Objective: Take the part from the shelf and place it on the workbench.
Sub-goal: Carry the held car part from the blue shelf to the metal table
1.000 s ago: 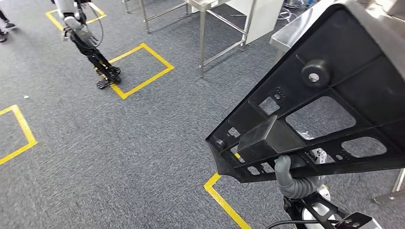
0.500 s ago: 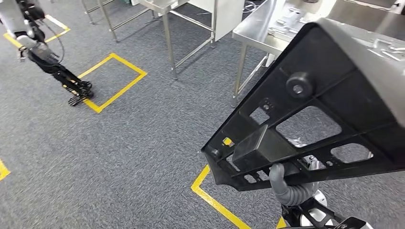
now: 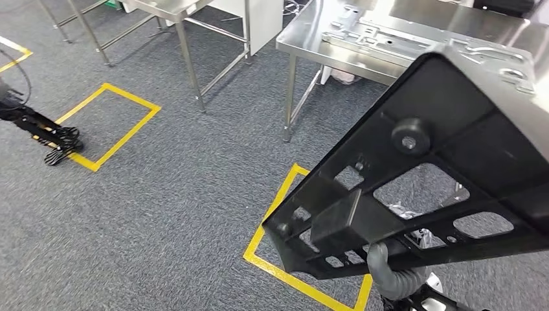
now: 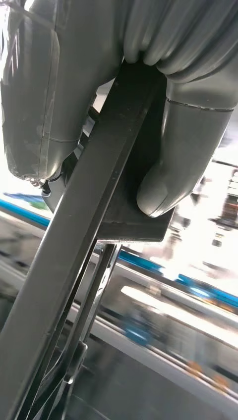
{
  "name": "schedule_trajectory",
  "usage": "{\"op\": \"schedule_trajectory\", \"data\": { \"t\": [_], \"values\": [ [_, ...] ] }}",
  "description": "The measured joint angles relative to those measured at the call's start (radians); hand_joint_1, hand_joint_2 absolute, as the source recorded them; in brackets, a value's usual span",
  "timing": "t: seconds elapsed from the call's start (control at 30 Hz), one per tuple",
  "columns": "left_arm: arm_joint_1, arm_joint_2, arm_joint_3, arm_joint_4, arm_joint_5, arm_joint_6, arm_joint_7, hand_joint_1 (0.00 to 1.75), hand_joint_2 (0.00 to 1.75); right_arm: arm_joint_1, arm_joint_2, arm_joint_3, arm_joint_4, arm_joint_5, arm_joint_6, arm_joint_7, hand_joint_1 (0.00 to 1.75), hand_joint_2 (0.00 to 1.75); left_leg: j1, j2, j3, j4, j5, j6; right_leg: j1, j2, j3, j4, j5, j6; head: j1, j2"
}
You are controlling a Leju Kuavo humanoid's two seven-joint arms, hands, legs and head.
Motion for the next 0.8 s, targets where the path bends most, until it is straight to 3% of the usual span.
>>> {"op": "schedule_trajectory", "data": {
  "t": [0.07, 0.13, 0.17, 0.23, 0.27, 0.33, 0.4, 0.43, 0.47, 0.5, 0.53, 0.6, 0.63, 0.7, 0.77, 0.8],
  "values": [
    [-0.007, 0.0, -0.001, 0.0, -0.01, -0.004, 0.002, 0.0, 1.75, -0.022, 0.006, -0.017, -0.006, -0.013, 0.078, 0.0, 1.75, 1.75, -0.001, 0.02, 0.004, 0.003, -0.004, -0.006, -0.001, -0.03, 0.071, -0.133, 0.065, -0.002, 0.0, 0.0],
    [-0.013, 0.001, -0.001, 0.0, -0.017, -0.012, 0.002, 0.0, 1.75, -0.063, 0.015, -0.033, -0.008, -0.026, 0.118, 0.0, 1.75, 1.75, -0.006, 0.039, 0.007, 0.007, -0.01, -0.016, 0.005, -0.06, 0.127, -0.243, 0.1, -0.013, -0.001, 0.0],
    [-0.015, 0.001, -0.001, 0.0, -0.019, -0.018, 0.001, 0.0, 1.75, -0.089, 0.019, -0.04, -0.007, -0.036, 0.129, 0.0, 1.75, 1.75, -0.009, 0.048, 0.009, 0.008, -0.013, -0.022, 0.009, -0.065, 0.135, -0.262, 0.103, -0.02, -0.002, 0.0],
    [-0.022, 0.001, -0.001, -0.001, -0.021, -0.034, -0.005, 0.0, 1.75, -0.143, 0.024, -0.053, -0.001, -0.058, 0.145, 0.0, 1.75, 1.75, -0.01, 0.067, 0.012, 0.008, -0.015, -0.033, 0.011, -0.043, 0.131, -0.265, 0.106, -0.032, -0.003, 0.0],
    [-0.025, 0.002, -0.001, -0.002, -0.021, -0.043, -0.008, 0.0, 1.75, -0.168, 0.025, -0.056, 0.004, -0.065, 0.148, 0.0, 1.75, 1.75, -0.008, 0.062, 0.012, 0.012, -0.02, -0.039, 0.009, -0.033, 0.132, -0.268, 0.109, -0.038, -0.003, 0.0],
    [-0.027, 0.002, -0.001, -0.003, -0.022, -0.057, -0.012, 0.0, 1.75, -0.212, 0.027, -0.06, 0.018, -0.076, 0.144, 0.0, 1.75, 1.75, -0.002, 0.02, -0.011, 0.073, -0.061, -0.047, 0.004, -0.015, 0.134, -0.275, 0.115, -0.05, -0.006, 0.0],
    [-0.025, 0.002, -0.001, -0.003, -0.022, -0.065, -0.012, 0.0, 1.75, -0.24, 0.03, -0.058, 0.034, -0.082, 0.128, 0.0, 1.75, 1.75, 0.002, -0.027, -0.072, 0.207, -0.128, -0.053, 0.004, 0.003, 0.134, -0.276, 0.117, -0.055, -0.01, 0.0],
    [-0.023, 0.002, -0.001, -0.003, -0.023, -0.067, -0.01, 0.0, 1.75, -0.245, 0.032, -0.056, 0.042, -0.082, 0.119, 0.0, 1.75, 1.75, 0.002, -0.036, -0.103, 0.27, -0.151, -0.055, 0.005, 0.014, 0.133, -0.276, 0.117, -0.056, -0.011, 0.0],
    [-0.022, 0.002, -0.001, -0.003, -0.024, -0.069, -0.008, 0.0, 1.75, -0.246, 0.032, -0.054, 0.049, -0.082, 0.112, 0.0, 1.75, 1.75, 0.002, -0.039, -0.121, 0.302, -0.154, -0.056, 0.006, 0.025, 0.133, -0.275, 0.117, -0.056, -0.011, 0.0],
    [-0.02, 0.002, -0.001, -0.003, -0.027, -0.07, -0.005, 0.0, 1.75, -0.247, 0.032, -0.05, 0.054, -0.082, 0.105, 0.0, 1.75, 1.75, 0.002, -0.041, -0.121, 0.295, -0.136, -0.055, 0.006, 0.036, 0.134, -0.275, 0.117, -0.055, -0.011, 0.0],
    [-0.02, 0.001, -0.001, -0.003, -0.03, -0.07, -0.002, 0.0, 1.75, -0.247, 0.033, -0.046, 0.058, -0.081, 0.101, 0.0, 1.75, 1.75, 0.002, -0.045, -0.102, 0.247, -0.1, -0.053, 0.006, 0.048, 0.136, -0.274, 0.116, -0.054, -0.011, 0.0],
    [-0.019, 0.001, -0.001, -0.003, -0.036, -0.071, 0.001, 0.0, 1.75, -0.25, 0.033, -0.039, 0.065, -0.081, 0.094, 0.0, 1.75, 1.75, 0.005, -0.084, -0.043, 0.104, -0.026, -0.045, 0.007, 0.07, 0.136, -0.27, 0.114, -0.049, -0.011, 0.0],
    [-0.018, 0.001, -0.001, -0.003, -0.038, -0.071, 0.003, 0.0, 1.75, -0.251, 0.034, -0.037, 0.068, -0.081, 0.092, 0.0, 1.75, 1.75, 0.006, -0.105, -0.022, 0.052, -0.008, -0.041, 0.007, 0.081, 0.133, -0.267, 0.114, -0.044, -0.011, 0.0],
    [-0.019, 0.002, -0.002, -0.004, -0.043, -0.072, 0.004, 0.0, 1.75, -0.252, 0.034, -0.034, 0.072, -0.08, 0.088, 0.0, 1.75, 1.75, 0.005, -0.122, -0.01, 0.021, -0.007, -0.033, 0.004, 0.101, 0.123, -0.265, 0.117, -0.031, -0.01, 0.0],
    [-0.022, 0.001, -0.002, -0.004, -0.048, -0.078, 0.004, 0.0, 1.75, -0.253, 0.034, -0.031, 0.074, -0.079, 0.082, 0.0, 1.75, 1.75, 0.007, -0.101, -0.007, 0.013, -0.004, -0.022, 0.003, 0.111, 0.117, -0.265, 0.119, -0.018, -0.01, 0.0],
    [-0.022, 0.0, -0.003, -0.004, -0.05, -0.082, 0.004, 0.0, 1.75, -0.254, 0.034, -0.03, 0.075, -0.079, 0.079, 0.0, 1.75, 1.75, 0.009, -0.089, -0.005, 0.008, -0.001, -0.015, 0.004, 0.096, 0.11, -0.253, 0.11, -0.013, -0.007, 0.0]
  ]
}}
